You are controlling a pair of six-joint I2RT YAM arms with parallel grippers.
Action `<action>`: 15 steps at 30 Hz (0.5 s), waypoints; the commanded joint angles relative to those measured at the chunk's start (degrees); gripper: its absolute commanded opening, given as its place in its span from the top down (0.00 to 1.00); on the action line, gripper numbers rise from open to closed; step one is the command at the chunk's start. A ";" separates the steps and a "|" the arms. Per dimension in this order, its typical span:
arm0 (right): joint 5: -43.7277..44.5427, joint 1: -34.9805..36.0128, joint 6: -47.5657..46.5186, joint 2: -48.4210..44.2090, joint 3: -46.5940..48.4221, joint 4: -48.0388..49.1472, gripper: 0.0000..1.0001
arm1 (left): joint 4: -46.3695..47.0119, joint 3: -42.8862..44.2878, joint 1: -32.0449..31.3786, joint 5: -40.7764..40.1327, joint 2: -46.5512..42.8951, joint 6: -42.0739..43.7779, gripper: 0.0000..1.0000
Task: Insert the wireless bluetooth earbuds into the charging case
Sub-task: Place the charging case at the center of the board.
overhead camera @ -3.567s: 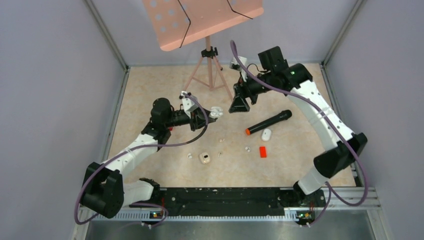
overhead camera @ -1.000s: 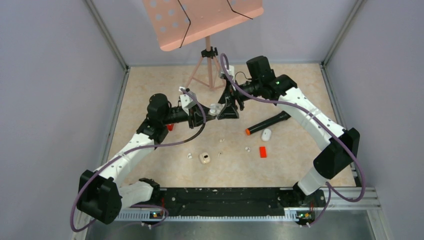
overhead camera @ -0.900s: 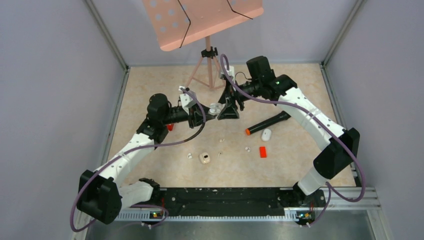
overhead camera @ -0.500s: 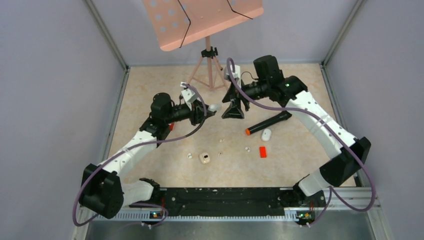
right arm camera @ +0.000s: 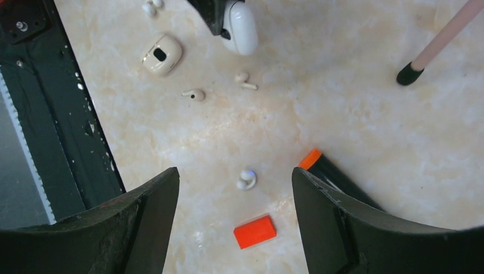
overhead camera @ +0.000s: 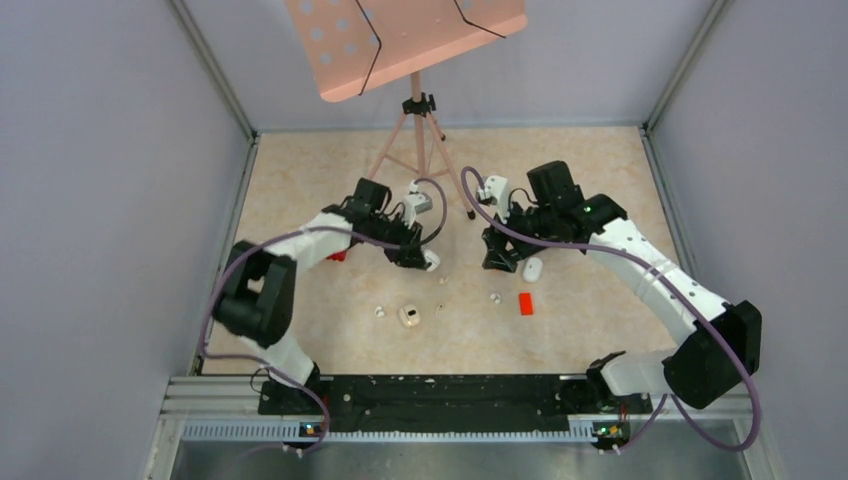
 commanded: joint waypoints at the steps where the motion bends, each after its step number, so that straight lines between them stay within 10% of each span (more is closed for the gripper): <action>1: 3.06 -0.08 1.66 -2.95 -1.37 3.22 0.28 | -21.73 15.71 0.11 -2.76 13.47 -3.41 0.93; 9: 3.04 -0.12 1.28 -3.23 -2.28 4.09 0.28 | -24.64 20.56 0.00 -7.08 22.06 -9.49 0.80; 15: 3.18 -0.13 1.52 -3.67 -3.60 5.44 0.28 | -24.31 19.86 -0.04 -11.45 18.06 -9.66 0.15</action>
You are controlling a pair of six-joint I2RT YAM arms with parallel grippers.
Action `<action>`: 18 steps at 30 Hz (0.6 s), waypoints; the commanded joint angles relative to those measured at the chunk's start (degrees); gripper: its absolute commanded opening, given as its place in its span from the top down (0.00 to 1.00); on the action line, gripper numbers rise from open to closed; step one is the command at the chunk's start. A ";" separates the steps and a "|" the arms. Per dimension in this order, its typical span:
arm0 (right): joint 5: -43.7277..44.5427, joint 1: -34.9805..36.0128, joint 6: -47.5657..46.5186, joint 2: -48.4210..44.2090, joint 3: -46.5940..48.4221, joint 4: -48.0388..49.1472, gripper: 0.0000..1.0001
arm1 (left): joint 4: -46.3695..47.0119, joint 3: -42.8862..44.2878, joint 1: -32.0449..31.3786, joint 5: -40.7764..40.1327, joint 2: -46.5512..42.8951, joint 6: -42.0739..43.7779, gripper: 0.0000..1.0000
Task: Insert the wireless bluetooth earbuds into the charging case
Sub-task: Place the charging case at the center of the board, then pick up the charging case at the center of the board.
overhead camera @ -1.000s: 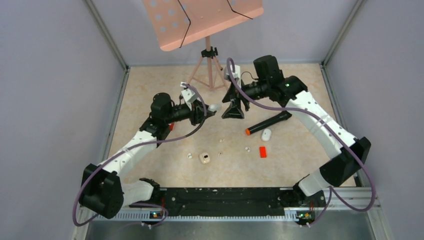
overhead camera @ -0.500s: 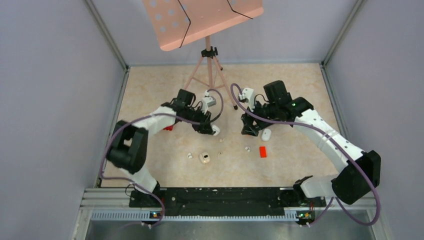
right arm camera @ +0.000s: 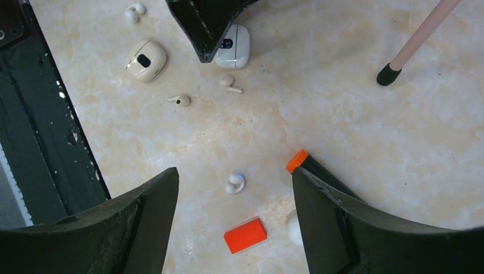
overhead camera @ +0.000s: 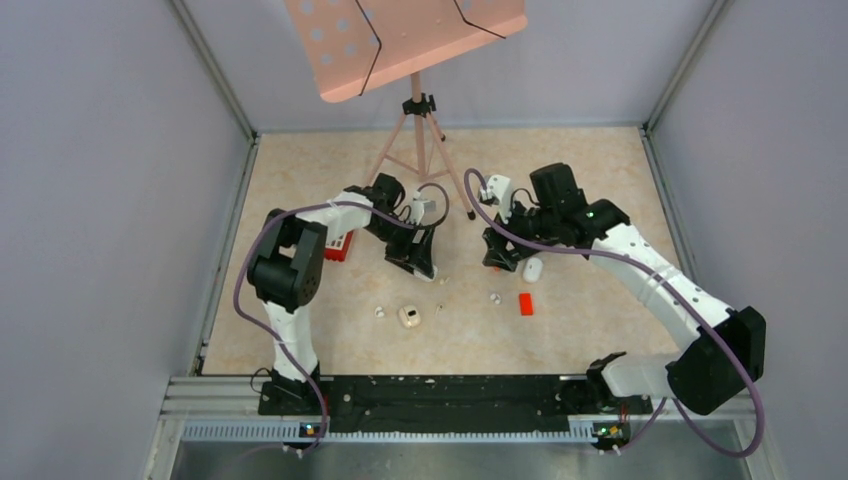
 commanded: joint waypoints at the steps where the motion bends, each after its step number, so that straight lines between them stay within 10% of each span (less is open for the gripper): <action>1: 0.18 -0.12 0.52 -2.16 -1.10 2.50 0.28 | -1.52 -0.10 0.04 -6.33 -5.34 -0.56 0.06; 18: -7.97 6.40 -28.18 17.03 6.06 9.69 0.37 | 14.87 -30.74 2.06 -29.41 -61.74 -12.64 0.01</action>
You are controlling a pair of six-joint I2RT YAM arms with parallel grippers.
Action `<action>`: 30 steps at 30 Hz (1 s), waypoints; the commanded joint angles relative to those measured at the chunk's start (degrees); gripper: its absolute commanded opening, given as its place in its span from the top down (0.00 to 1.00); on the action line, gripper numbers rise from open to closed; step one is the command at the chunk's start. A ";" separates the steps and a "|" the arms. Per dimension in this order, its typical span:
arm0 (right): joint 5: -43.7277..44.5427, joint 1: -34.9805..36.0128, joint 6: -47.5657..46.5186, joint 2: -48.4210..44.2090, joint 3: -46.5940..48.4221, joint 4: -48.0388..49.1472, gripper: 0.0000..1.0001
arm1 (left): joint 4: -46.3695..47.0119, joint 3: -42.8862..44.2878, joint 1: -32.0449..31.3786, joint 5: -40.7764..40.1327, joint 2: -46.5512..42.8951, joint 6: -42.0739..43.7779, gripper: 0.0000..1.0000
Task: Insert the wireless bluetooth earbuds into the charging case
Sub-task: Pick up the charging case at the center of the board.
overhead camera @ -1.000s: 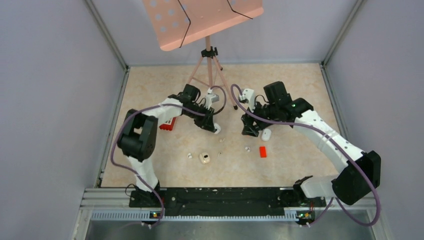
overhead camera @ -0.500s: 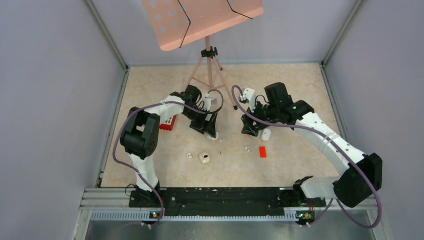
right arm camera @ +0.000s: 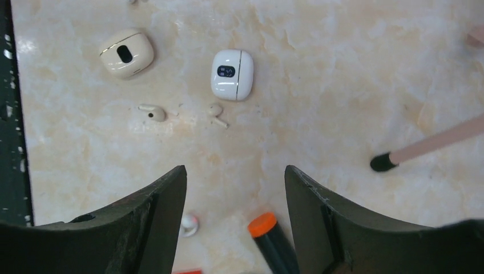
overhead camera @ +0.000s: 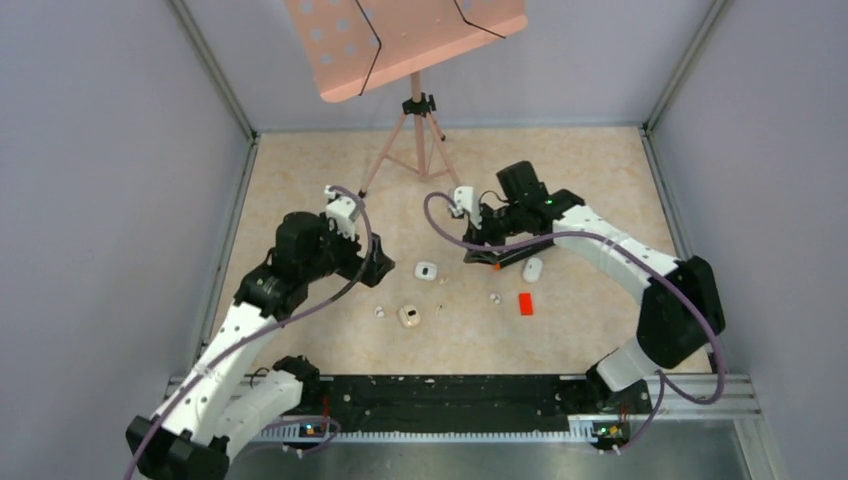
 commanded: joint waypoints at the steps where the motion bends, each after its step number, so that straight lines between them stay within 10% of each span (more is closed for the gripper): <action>1: -1.67 5.50 -16.15 8.32 5.62 3.53 0.37 | 1.19 -3.01 1.83 -12.91 -1.81 -2.44 0.01; 11: 0.17 16.14 -29.66 24.58 16.42 2.26 0.38 | 3.04 -10.65 18.61 0.14 -6.50 -8.48 0.01; 30: -1.54 22.92 -46.80 31.40 16.10 -6.02 0.34 | 1.38 -10.79 29.95 2.10 -7.42 -11.09 0.01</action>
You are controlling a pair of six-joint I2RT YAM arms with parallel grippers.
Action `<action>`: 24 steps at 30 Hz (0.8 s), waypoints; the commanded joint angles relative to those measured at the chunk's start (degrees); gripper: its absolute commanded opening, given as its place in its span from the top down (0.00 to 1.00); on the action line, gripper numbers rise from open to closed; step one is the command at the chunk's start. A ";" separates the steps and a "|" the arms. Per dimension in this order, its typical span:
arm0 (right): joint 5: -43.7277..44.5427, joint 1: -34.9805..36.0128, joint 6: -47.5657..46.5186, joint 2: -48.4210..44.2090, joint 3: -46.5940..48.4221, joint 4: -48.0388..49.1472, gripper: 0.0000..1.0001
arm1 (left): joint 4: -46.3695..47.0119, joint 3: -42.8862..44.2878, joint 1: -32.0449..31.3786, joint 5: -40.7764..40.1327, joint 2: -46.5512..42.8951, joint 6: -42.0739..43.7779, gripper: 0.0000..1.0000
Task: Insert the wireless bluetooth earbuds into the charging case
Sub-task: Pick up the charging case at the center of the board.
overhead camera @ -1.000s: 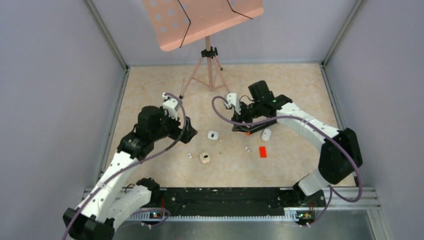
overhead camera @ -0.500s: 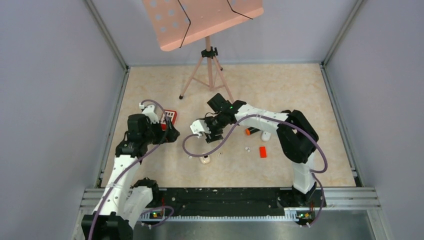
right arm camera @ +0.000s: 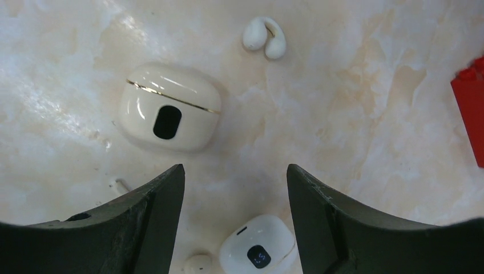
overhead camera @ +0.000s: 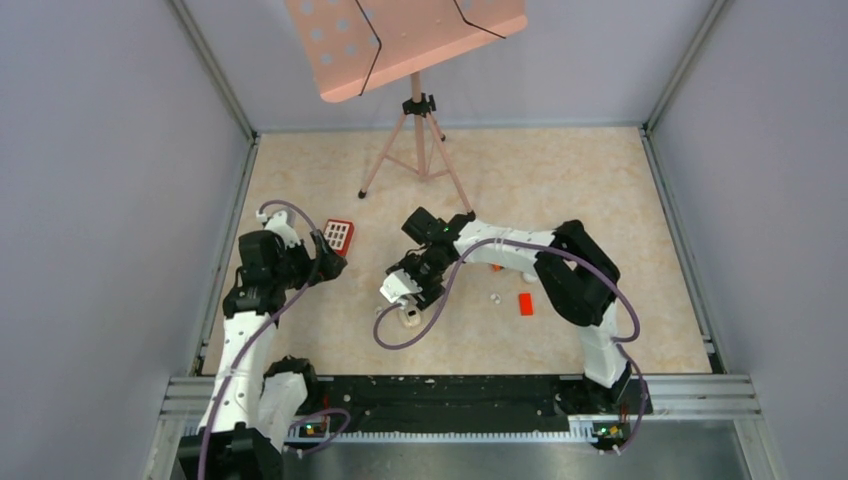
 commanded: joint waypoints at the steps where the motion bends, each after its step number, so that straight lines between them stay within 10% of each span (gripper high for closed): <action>1: -5.05 2.46 -3.69 0.14 -0.50 -2.10 0.34 | -0.21 2.10 1.74 0.53 -0.31 -0.83 0.01; 24: -4.94 5.77 -0.52 6.22 5.46 -12.10 0.36 | 4.35 4.33 4.63 10.22 1.53 0.24 0.09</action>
